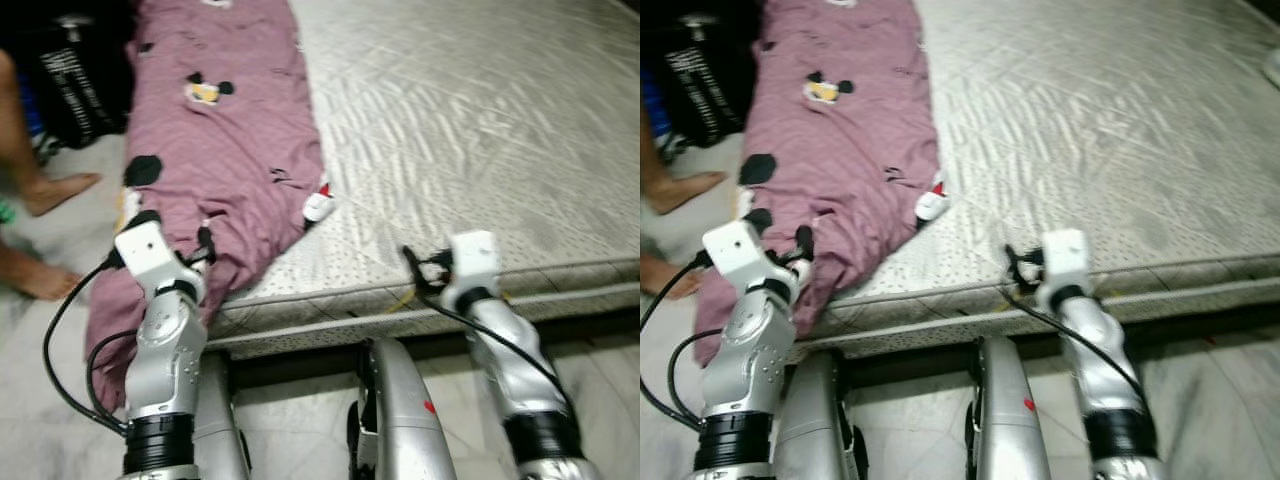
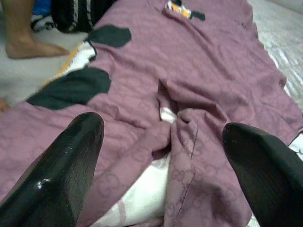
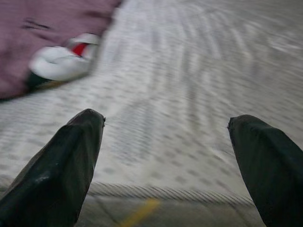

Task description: Clean up the room

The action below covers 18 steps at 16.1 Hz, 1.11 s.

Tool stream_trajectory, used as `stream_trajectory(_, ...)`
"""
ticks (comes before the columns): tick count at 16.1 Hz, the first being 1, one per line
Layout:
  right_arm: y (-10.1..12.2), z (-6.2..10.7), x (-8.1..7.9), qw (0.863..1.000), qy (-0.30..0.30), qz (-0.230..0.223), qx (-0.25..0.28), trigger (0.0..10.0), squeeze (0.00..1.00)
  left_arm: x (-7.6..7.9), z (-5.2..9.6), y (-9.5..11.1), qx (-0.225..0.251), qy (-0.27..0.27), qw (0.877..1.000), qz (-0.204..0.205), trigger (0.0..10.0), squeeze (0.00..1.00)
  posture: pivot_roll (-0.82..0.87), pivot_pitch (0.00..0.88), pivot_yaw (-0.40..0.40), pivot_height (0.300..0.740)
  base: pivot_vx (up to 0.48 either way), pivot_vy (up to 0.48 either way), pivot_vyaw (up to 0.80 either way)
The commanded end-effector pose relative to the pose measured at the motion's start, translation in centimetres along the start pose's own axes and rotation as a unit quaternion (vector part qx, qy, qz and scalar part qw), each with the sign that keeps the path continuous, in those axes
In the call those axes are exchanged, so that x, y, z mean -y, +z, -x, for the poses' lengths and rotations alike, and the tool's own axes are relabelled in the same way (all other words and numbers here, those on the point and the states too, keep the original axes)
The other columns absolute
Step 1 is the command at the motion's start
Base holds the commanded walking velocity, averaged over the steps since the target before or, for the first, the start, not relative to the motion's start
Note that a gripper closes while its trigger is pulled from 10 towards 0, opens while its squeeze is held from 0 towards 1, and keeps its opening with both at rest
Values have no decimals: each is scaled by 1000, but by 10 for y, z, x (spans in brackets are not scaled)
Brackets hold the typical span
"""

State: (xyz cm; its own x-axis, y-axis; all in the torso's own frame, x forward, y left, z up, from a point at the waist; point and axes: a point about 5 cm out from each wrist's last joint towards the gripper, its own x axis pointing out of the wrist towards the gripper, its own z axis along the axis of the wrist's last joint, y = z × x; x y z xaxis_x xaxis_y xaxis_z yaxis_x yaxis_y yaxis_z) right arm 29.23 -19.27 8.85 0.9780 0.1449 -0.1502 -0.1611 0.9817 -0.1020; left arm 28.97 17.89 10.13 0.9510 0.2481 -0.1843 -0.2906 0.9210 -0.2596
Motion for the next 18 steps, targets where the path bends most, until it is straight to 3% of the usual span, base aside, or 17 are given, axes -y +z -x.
stream_trajectory(1,5,6,4,1000,-3,1,10,10000,0,1,-5,1,-3,-3,1000,4,10000,0,-31,158,-34,535,0,0,0)
stream_trajectory(3,7,29,5,1000,-15,1,18,10000,0,3,-25,-2,-23,-12,999,20,10000,0,-49,171,-40,535,0,0,0)
stream_trajectory(4,7,32,5,1000,-15,2,18,10000,0,5,-27,-2,-27,-17,999,15,10000,0,-54,174,-42,535,0,0,0)
stream_trajectory(7,8,53,4,1000,-21,2,10,10000,0,10,-45,-18,-90,-26,995,-20,10000,0,-87,182,-44,535,0,0,0)
stream_trajectory(10,10,67,1,1000,-7,-11,-8,10000,0,11,-54,-32,-141,-35,988,-50,10000,0,-115,180,-45,535,0,0,0)
stream_trajectory(12,13,69,-1,1000,-6,-10,-10,10000,0,28,-56,-41,-171,-80,979,-78,10000,0,-129,173,-47,535,0,0,0)
stream_trajectory(14,15,67,-1,1000,-8,-12,-10,10000,0,48,-54,-43,-168,-131,972,-104,10000,0,-130,168,-47,535,0,0,0)
stream_trajectory(15,17,65,-2,1000,-9,-14,-10,10000,0,70,-49,-45,-149,-192,957,-160,10000,0,-128,163,-46,535,0,0,0)
stream_trajectory(17,18,62,-3,1000,-7,-15,-8,10000,0,90,-40,-52,-131,-255,932,-221,10000,0,-124,158,-48,535,0,0,0)
stream_trajectory(18,19,60,-4,1000,-6,-16,-7,10000,0,104,-30,-59,-119,-308,905,-267,10000,0,-122,156,-47,535,0,0,0)
